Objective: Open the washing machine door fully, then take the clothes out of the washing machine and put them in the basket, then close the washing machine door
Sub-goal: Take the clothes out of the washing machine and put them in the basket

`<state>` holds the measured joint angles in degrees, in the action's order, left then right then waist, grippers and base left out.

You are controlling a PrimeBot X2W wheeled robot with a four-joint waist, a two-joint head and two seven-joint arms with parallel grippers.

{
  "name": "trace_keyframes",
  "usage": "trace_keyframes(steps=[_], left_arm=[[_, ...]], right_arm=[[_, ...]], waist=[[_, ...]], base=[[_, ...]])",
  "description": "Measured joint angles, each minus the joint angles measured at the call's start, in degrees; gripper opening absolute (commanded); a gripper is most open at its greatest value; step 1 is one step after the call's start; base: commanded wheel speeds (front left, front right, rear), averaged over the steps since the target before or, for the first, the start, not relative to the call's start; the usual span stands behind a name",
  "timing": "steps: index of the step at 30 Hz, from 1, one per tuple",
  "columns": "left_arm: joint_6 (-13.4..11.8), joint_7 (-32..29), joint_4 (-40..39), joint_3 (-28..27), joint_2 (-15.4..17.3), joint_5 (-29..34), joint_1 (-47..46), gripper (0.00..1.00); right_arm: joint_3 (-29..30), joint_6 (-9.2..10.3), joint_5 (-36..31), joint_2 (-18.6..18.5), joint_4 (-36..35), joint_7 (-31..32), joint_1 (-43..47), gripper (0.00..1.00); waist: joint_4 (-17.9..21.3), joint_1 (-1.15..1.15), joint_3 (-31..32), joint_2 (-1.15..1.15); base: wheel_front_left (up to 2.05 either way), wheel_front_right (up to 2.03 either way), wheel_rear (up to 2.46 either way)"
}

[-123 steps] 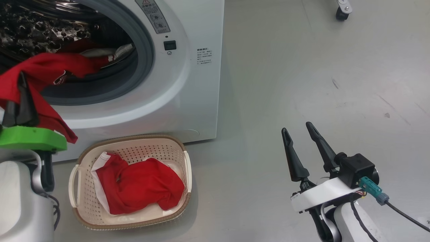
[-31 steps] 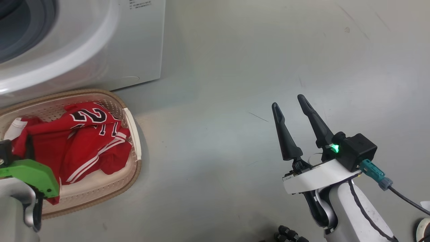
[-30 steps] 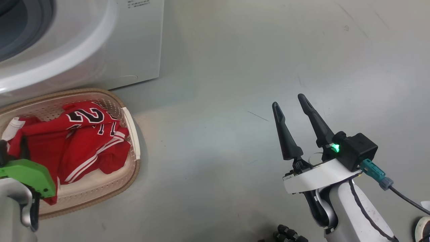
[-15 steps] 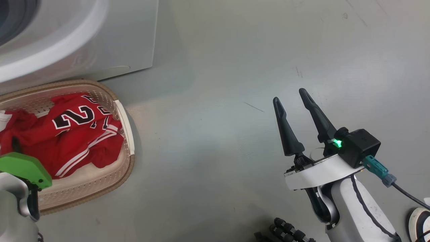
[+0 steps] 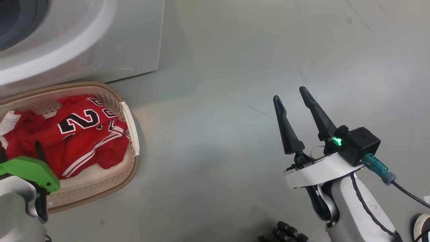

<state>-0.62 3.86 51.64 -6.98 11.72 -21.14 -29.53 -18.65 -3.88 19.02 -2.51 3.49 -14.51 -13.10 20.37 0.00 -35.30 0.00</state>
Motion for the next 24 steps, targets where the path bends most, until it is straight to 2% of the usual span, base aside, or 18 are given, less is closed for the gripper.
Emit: trace_keyframes(steps=[10,24], left_arm=[[1.0,2.3,3.9,1.4,-0.7,0.7,-0.1,1.00],[4.2,8.3,5.9,2.1,-3.0,1.0,0.6,1.00]], right_arm=[[0.0,-0.02,0.0,0.0,1.2,0.0,-0.4,1.00],[1.1,-0.16,0.0,-0.1,3.4,0.0,0.0,1.00]], waist=[[-1.4,0.00,3.6,0.00],[-3.9,0.00,10.9,0.00]], base=[[0.00,0.00,0.00],[0.00,0.00,0.00]])
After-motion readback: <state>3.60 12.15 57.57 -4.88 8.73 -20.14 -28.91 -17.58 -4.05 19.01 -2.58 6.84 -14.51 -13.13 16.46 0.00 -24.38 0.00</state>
